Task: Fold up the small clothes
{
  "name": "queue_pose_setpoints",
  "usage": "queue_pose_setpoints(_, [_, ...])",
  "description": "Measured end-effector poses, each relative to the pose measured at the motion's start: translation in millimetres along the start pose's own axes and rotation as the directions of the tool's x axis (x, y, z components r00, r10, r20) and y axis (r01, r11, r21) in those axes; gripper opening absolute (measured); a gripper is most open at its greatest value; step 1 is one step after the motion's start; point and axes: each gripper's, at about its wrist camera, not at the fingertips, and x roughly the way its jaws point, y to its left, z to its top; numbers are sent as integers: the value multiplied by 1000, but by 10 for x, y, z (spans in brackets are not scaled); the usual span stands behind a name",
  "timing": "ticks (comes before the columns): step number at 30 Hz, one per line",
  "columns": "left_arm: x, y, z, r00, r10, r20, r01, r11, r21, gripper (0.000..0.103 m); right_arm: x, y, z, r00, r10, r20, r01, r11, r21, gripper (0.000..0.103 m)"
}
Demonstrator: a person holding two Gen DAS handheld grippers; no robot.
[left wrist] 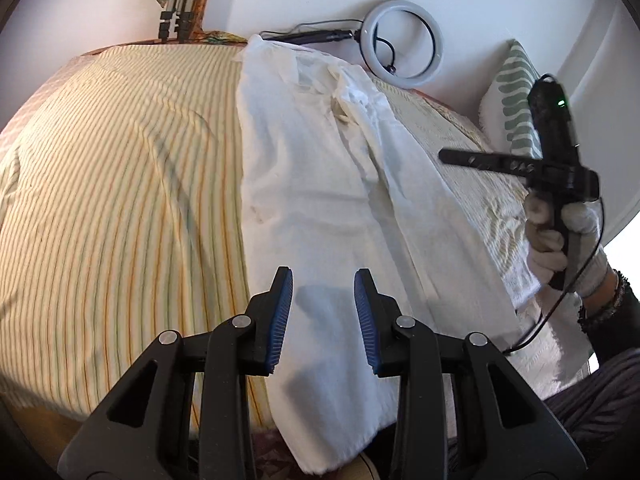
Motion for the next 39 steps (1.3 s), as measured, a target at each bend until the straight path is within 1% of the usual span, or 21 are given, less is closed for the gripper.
queue_pose_setpoints(1, [22,15,35,1000,5,8,-5,1000,3,32,102,-79,-7,999,6,-33,-6,1000,11,19])
queue_pose_setpoints(3, [84,49,88,1000,10,1,-10,1000,15,32,196,-61,-101,996,-50,-74,48,998,-29,19])
queue_pose_setpoints(5, [154,96,71,999,-6,-34,6,1000,8,32,121,-10,-227,995,-77,-57,73,995,-72,19])
queue_pose_setpoints(7, [201,95,-13,998,7,-63,-4,999,37,32,17,32,-370,995,-84,-55,80,994,-79,19])
queue_pose_setpoints(8, [203,82,-69,998,14,-64,-11,999,53,32,-45,77,-479,994,-100,-53,94,991,-95,19])
queue_pose_setpoints(9, [169,59,-134,999,25,-41,-22,997,73,32,-89,120,-576,991,-123,-48,117,986,-118,19])
queue_pose_setpoints(11, [118,-12,-251,998,56,-27,-52,990,129,32,-188,199,-767,988,-147,-34,141,979,-145,20])
queue_pose_setpoints(17, [-72,-116,-579,996,91,-5,-88,977,194,32,-389,329,-1180,988,-150,-20,146,981,-131,20])
queue_pose_setpoints(19, [-154,-163,-674,995,96,-19,-89,967,239,32,-455,385,-1278,987,-158,-26,152,975,-159,20])
queue_pose_setpoints(21, [-242,-161,-715,996,85,-37,-73,968,240,32,-511,399,-1301,988,-150,-45,140,975,-171,21])
queue_pose_setpoints(22, [-280,-137,-710,996,76,-45,-64,972,227,32,-556,403,-1320,988,-140,-65,127,978,-168,24])
queue_pose_setpoints(23, [-321,-93,-693,996,70,-47,-59,978,202,32,-607,390,-1336,990,-120,-79,107,982,-154,29])
queue_pose_setpoints(25, [-414,33,-643,998,34,-50,-28,992,122,32,-678,326,-1360,994,-46,-97,36,994,-100,39])
queue_pose_setpoints(26, [-438,105,-603,998,16,-55,-12,997,70,32,-714,276,-1366,995,7,-104,-13,998,-56,40])
queue_pose_setpoints(28, [-437,257,-544,995,-47,-89,44,998,-37,32,-752,183,-1386,991,75,-108,-73,997,30,40])
queue_pose_setpoints(30, [-396,344,-531,987,-100,-126,87,991,-105,32,-717,70,-1412,980,154,-130,-138,983,123,40])
queue_pose_setpoints(31, [-359,378,-532,981,-129,-148,109,985,-135,32,-672,5,-1433,967,212,-143,-187,967,173,40])
queue_pose_setpoints(32, [-313,409,-533,972,-159,-172,131,977,-168,32,-636,-37,-1452,959,242,-149,-209,956,207,40])
queue_pose_setpoints(34, [-264,453,-518,962,-201,-185,159,962,-220,32,-562,-96,-1495,944,290,-158,-242,933,265,40])
queue_pose_setpoints(37, [-262,463,-469,952,-231,-202,180,954,-240,32,-534,-111,-1500,928,344,-143,-289,907,306,41])
queue_pose_setpoints(39, [-257,486,-462,944,-249,-217,190,947,-260,32,-504,-111,-1500,914,375,-156,-311,893,325,41])
